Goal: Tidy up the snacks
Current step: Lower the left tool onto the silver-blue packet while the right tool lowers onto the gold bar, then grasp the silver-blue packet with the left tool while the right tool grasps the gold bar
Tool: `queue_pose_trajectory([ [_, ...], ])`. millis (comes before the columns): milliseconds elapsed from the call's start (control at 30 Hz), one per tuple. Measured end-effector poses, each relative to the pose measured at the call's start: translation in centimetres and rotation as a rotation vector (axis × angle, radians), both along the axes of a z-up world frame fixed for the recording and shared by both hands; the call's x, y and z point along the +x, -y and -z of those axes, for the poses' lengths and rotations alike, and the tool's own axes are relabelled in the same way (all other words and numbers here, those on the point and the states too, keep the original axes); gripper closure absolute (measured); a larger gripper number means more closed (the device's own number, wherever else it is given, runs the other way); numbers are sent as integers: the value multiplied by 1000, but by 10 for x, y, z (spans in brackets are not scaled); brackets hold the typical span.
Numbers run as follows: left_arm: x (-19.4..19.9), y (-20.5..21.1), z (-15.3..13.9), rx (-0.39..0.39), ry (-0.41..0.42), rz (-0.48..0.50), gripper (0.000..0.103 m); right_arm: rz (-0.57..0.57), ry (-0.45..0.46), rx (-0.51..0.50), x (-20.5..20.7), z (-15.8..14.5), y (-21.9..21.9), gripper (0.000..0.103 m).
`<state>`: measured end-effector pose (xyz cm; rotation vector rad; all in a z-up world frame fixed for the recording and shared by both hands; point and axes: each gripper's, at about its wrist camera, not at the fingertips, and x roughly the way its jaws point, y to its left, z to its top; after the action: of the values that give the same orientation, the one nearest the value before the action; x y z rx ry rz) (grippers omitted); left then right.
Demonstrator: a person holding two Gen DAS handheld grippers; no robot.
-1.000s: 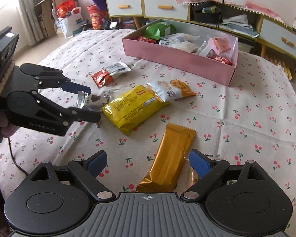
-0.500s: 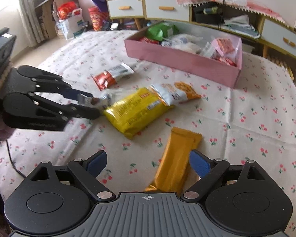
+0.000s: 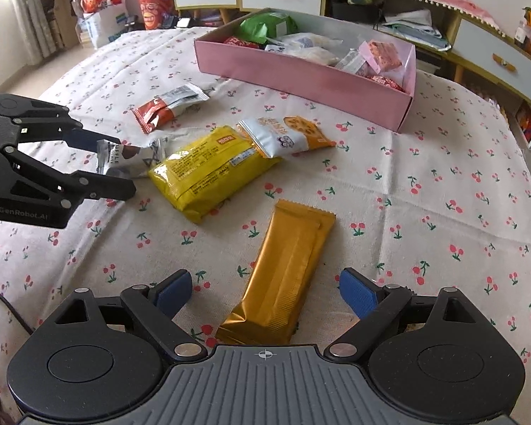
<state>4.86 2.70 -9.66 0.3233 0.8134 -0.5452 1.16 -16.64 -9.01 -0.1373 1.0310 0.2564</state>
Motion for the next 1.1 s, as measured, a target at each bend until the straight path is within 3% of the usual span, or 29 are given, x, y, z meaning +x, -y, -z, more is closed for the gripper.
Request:
queue_pose_trajectory([
  [200, 0, 4, -1, 10, 16, -4, 57, 36, -18, -1, 3, -1, 0, 15],
  [367, -1, 6, -2, 11, 15, -3, 70, 42, -18, 5, 4, -5, -1, 36],
  [500, -1, 6, -3, 1, 5, -14, 73, 52, -19, 6, 5, -7, -1, 48],
  [667, 1, 5, -5, -12, -15, -33, 78, 76, -23, 13, 7, -10, 3, 72],
  [833, 5, 3, -9, -43, -51, -71, 81, 93, -42, 29, 9, -11, 5, 72],
  [1100, 13, -5, -12, -103, -120, -141, 81, 163, -88, 140, 13, -17, 16, 72],
])
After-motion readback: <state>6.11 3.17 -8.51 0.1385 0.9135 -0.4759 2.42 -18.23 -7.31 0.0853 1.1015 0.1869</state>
